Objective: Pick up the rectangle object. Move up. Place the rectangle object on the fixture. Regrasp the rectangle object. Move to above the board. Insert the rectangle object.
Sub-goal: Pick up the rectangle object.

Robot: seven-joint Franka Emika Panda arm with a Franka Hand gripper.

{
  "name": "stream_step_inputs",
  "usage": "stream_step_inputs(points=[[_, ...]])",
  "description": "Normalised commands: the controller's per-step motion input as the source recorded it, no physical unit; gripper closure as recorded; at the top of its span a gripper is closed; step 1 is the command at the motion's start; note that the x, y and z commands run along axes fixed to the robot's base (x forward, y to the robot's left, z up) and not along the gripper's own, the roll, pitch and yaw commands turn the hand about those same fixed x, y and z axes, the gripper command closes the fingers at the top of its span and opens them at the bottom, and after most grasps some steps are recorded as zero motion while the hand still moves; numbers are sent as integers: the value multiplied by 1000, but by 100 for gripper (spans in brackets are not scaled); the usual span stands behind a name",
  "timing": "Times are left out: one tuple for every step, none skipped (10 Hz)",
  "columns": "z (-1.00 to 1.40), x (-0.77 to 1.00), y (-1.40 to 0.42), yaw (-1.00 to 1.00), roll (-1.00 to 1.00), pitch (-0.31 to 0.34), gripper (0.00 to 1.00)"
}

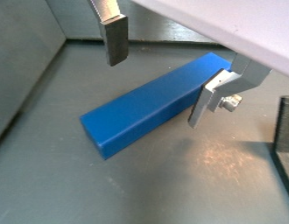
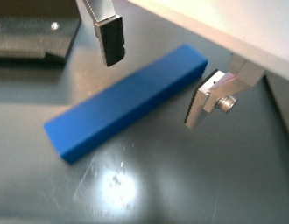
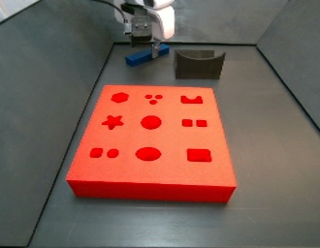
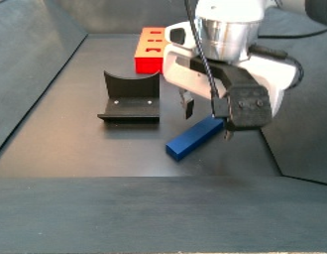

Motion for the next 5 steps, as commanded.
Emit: stream_step_inputs(points=[[-414, 103, 189, 0, -81, -114, 0], [-109, 83, 0, 0, -11, -61, 0], [0, 0, 0, -14, -9, 0, 0], [0, -31, 0, 0, 0, 19, 0], [-51, -263, 11, -6, 0, 96, 100]])
